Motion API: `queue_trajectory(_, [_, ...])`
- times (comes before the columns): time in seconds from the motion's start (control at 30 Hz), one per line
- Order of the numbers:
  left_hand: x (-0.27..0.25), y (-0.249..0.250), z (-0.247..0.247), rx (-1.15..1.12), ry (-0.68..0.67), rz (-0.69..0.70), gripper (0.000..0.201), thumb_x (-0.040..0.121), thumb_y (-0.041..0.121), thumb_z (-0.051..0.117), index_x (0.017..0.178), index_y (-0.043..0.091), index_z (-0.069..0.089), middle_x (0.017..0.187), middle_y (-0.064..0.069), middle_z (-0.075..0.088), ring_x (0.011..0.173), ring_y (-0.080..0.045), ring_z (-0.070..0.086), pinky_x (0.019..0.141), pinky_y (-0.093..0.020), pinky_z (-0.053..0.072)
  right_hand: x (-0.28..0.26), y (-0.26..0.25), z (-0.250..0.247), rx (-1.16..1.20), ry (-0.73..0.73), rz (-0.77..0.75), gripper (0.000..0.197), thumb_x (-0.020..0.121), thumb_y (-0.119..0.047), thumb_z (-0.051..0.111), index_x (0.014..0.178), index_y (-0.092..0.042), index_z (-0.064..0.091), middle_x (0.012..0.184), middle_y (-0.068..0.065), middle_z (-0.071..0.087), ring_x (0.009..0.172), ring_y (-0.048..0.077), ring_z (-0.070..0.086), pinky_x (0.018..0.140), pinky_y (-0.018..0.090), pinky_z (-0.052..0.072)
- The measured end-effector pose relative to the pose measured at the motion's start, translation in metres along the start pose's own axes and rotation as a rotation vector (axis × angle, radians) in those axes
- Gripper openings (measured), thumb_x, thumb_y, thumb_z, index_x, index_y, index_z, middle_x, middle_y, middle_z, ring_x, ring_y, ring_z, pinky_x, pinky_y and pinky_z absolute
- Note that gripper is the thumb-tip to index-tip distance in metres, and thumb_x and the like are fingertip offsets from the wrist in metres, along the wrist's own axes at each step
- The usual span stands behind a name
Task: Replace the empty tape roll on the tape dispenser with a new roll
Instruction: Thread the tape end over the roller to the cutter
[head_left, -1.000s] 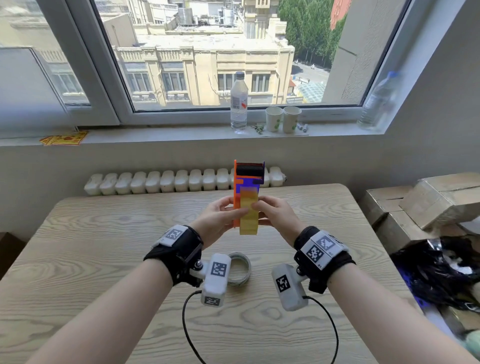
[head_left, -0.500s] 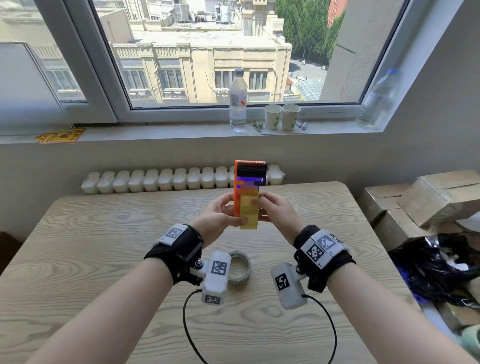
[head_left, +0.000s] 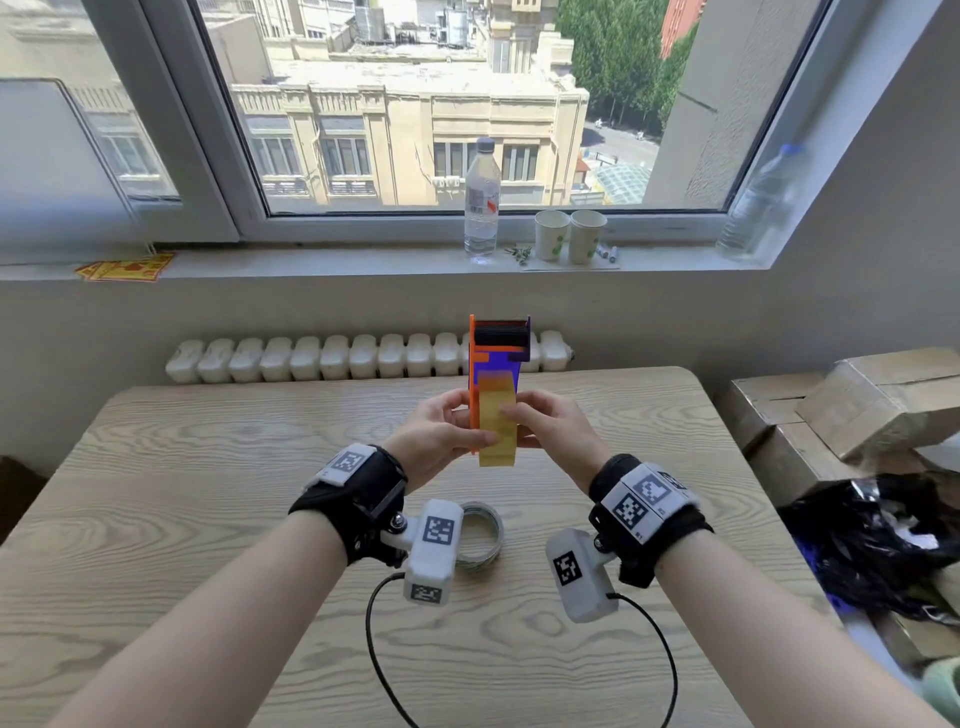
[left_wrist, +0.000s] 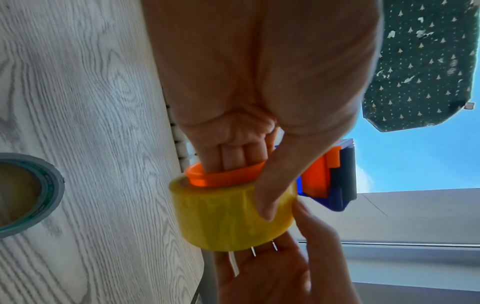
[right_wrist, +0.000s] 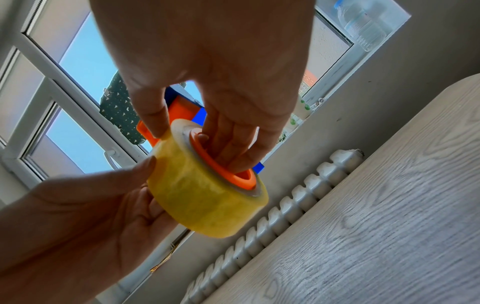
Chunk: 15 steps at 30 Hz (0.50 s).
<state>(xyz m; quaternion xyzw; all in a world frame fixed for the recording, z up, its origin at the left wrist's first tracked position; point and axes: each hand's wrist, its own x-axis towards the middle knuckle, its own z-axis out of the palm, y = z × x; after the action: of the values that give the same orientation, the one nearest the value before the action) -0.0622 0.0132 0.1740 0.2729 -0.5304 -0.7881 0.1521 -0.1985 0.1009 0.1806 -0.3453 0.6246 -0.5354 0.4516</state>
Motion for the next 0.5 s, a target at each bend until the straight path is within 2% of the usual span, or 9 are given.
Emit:
queue_trajectory(0.13, [0.0002,0.0015,0.0002,0.003,-0.013,-0.014,0.052,0.076,-0.022,0.054,0.120,0.004,0.049,0.109,-0.018,0.065,0.097,-0.028,0.066,0.091,-0.038,0.053,0.0026,0.0006,0.0000,-0.001,0.043,-0.001,0.037,0.086,-0.015,0.064,0.116,0.005,0.053,0.105,0.019,0.066,0.082,0.022,0.065,0.072,0.029,0.055])
queue_trajectory(0.3, [0.0002,0.0016,0.0027,-0.030,0.011,-0.020,0.045,0.084,-0.005,0.056,0.127,-0.001,0.046,0.123,-0.025,0.059,0.106,-0.033,0.062,0.089,-0.036,0.054,0.0037,0.0014,-0.0041,-0.010,0.011,0.010,0.039,0.084,-0.013,0.065,0.117,0.003,0.051,0.108,0.018,0.065,0.085,0.021,0.065,0.075,0.031,0.055])
queue_trajectory(0.37, [0.0008,0.0000,0.0027,-0.036,0.007,-0.021,0.048,0.083,-0.007,0.056,0.129,-0.002,0.043,0.124,-0.026,0.058,0.108,-0.033,0.061,0.092,-0.036,0.052,0.0037,0.0013,-0.0055,-0.008,0.005,0.012,0.039,0.084,-0.010,0.065,0.118,0.003,0.050,0.107,0.018,0.065,0.085,0.022,0.064,0.075,0.032,0.054])
queue_trajectory(0.5, [0.0030,-0.0003,0.0014,-0.014,-0.006,-0.029,0.057,0.078,-0.019,0.054,0.130,0.000,0.041,0.113,-0.022,0.062,0.105,-0.032,0.061,0.096,-0.040,0.049,0.0048,0.0015,-0.0063,0.030,0.007,0.009,0.034,0.086,-0.008,0.060,0.117,0.004,0.050,0.103,0.020,0.063,0.082,0.025,0.064,0.077,0.036,0.053])
